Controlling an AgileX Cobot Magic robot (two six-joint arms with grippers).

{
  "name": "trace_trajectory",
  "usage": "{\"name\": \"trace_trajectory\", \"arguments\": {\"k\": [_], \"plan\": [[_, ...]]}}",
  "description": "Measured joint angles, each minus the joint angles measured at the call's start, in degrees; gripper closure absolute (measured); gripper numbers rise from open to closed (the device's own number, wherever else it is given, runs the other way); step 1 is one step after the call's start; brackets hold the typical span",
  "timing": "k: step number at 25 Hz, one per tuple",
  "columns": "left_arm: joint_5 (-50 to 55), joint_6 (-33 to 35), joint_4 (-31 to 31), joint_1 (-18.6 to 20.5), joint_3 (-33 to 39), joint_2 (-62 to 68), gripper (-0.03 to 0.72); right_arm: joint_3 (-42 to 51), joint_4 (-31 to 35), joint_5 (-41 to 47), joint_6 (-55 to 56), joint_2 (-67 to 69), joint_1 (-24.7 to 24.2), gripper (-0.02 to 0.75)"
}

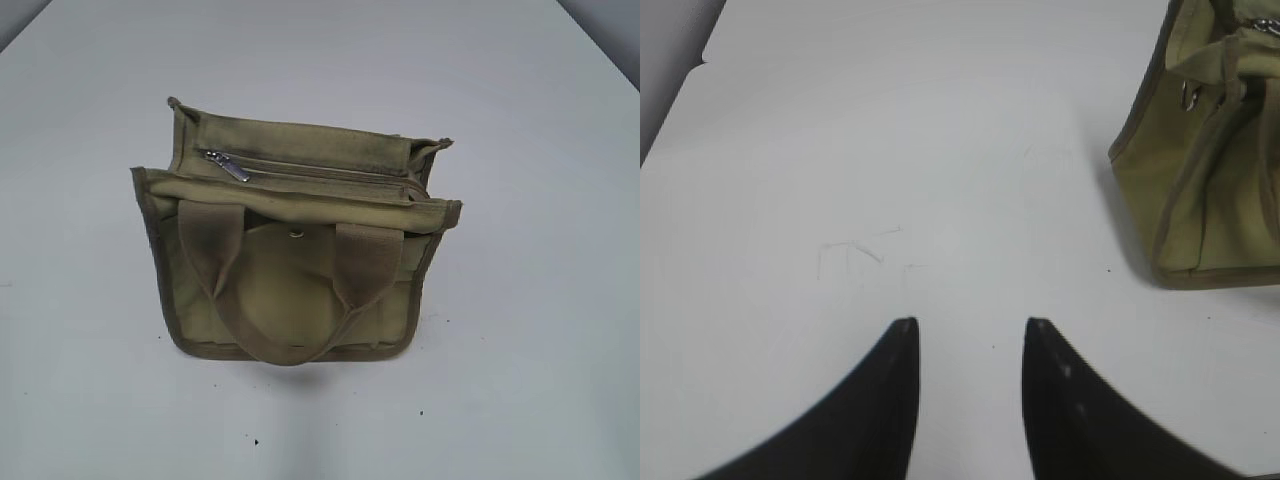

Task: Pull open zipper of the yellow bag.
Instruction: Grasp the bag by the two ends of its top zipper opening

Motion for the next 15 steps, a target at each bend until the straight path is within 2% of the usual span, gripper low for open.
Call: {"name": "trace_trajectory", "arguments": {"k": [10,12,15], "plan": [[-0.32,0.0,-0.5,0.0,0.0,0.0,0.428,0.0,1.0,0.0,0.0,0.0,0.0,0.154],[-2.5,0.0,-3.04,0.0,-0.84,0.0,0.428,0.0,1.9,0.0,0.0,0.0,0.0,0.154],[-11.15,0.0,-10.11,0.0,-1.77,1.92,0.428,0.0,2.2,-0.08,0.0,0.0,0.0,0.154]]}}
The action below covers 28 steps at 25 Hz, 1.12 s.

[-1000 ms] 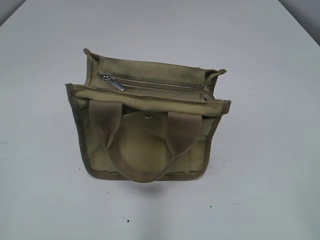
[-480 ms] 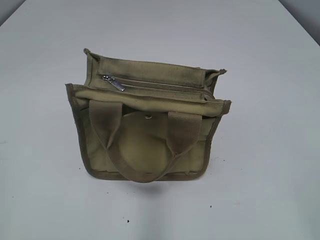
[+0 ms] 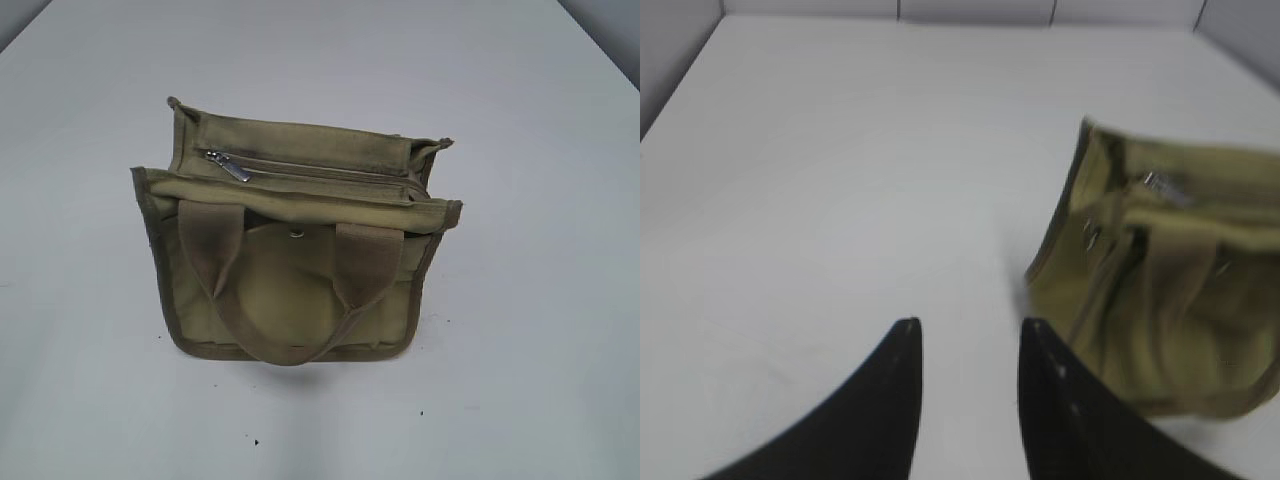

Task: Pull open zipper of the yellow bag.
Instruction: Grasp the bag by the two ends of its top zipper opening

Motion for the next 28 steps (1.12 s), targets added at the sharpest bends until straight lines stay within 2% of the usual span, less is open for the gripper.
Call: {"name": "trace_trajectory", "arguments": {"k": [4,8,13,16,21,28], "plan": [[-10.82,0.0,-11.06,0.0,-0.41,8.63,0.428,-0.37,0.65,-1.09,0.0,1.35,0.0,0.154],[-14.22,2.9,-20.57,0.0,-1.81,22.79,0.426,-1.25,3.41,-10.96,0.0,6.73,0.0,0.154],[-10.16,15.21,-36.13,0.0,-7.48,43.06,0.394,-1.3,10.31,-23.46,-3.57,16.53,0.33,0.154],[-4.13,18.59,-42.39,0.02,-12.24,56.73,0.35,-1.49,17.0,-30.34,-7.55,23.46,2.43,0.154],[2.13,20.04,-46.4,-0.97,-20.79,72.15,0.335,-6.32,24.5,-32.21,-20.51,39.53,8.01,0.154],[2.42,20.52,-46.23,-7.41,-31.39,84.98,0.335,-19.6,25.17,-32.07,-35.43,63.21,16.51,0.154]]}}
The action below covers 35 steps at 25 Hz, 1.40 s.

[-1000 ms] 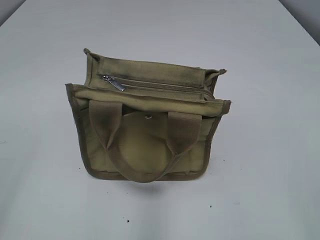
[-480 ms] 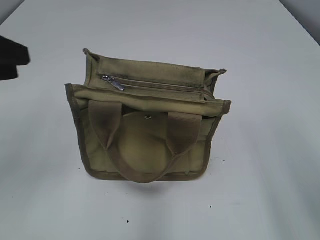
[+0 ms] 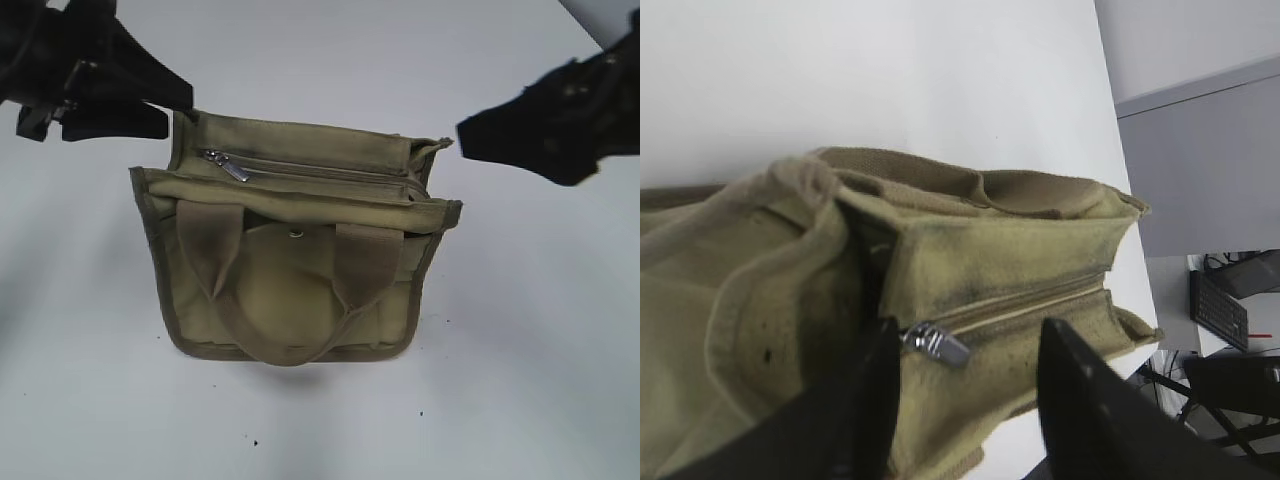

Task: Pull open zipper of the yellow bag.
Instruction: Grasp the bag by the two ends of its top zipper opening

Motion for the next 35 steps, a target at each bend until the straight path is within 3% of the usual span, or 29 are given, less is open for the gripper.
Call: {"name": "trace_trajectory", "arguments": {"k": [5,10,19,22,29,35], "plan": [[0.73,-0.42,1.83,-0.69,-4.63,5.17,0.335,-9.9,0.0,0.07,-5.43,12.59,5.06,0.165],[2.17,-1.57,3.87,-0.92,-6.24,6.62,0.334,-18.62,0.0,0.2,-8.05,21.26,9.38,0.231],[-0.2,-1.62,0.81,-2.87,-6.56,11.15,0.343,-28.37,-0.24,0.27,-10.7,30.61,15.51,0.248],[-1.23,-1.79,0.1,-2.87,-7.08,11.51,0.402,-30.34,-1.58,0.33,-10.77,33.08,16.35,0.25],[-0.09,-1.62,1.0,-2.87,-8.87,11.51,0.647,-31.36,-2.61,0.33,-13.21,37.23,17.82,0.325],[0.53,-1.38,1.19,-2.87,-8.93,11.51,0.657,-31.48,-3.56,0.23,-13.65,40.44,18.02,0.333]]}}
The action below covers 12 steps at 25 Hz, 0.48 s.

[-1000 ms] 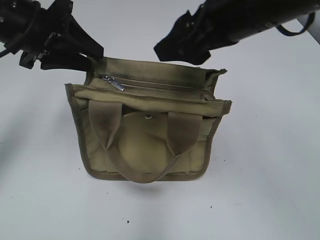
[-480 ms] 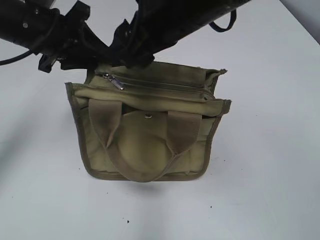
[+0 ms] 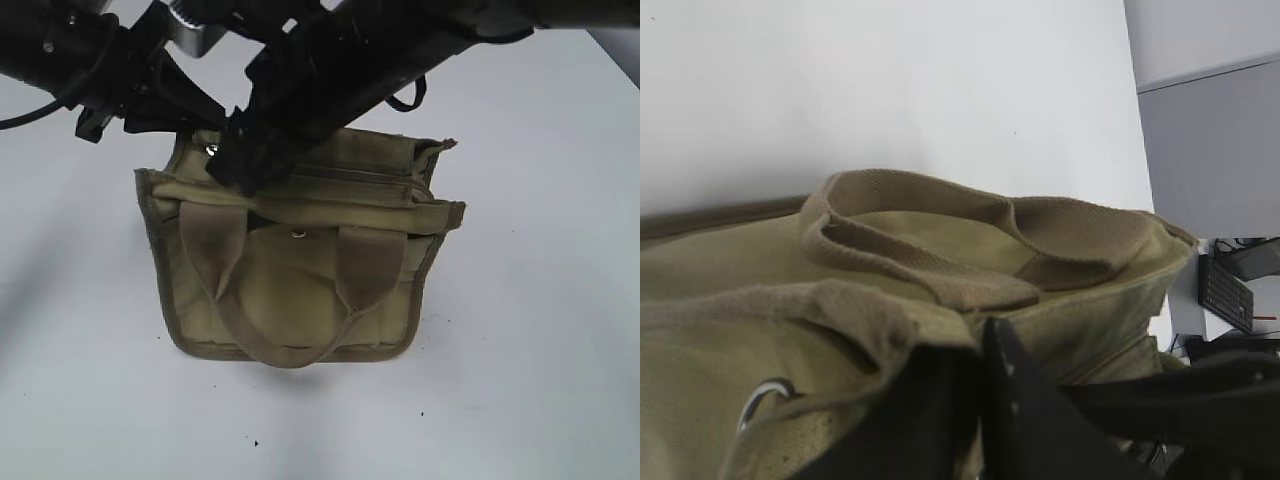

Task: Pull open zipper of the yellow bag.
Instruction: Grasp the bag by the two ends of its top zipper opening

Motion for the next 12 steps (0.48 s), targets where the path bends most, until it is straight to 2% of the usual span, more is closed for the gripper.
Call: {"name": "trace_trajectory", "arguments": {"k": [6,9,12], "plan": [[0.96,0.04,0.19,0.0,0.0,0.01,0.658,-0.26,-1.32,-1.14,0.0,2.89,0.0,0.353],[0.96,0.04,0.41,0.0,0.0,0.06,0.659,-0.49,-1.63,-1.26,-0.1,3.5,0.0,0.461],[1.03,0.04,0.41,0.0,0.0,0.13,0.659,-0.51,-1.68,-0.66,-0.1,3.67,0.0,0.611]]}}
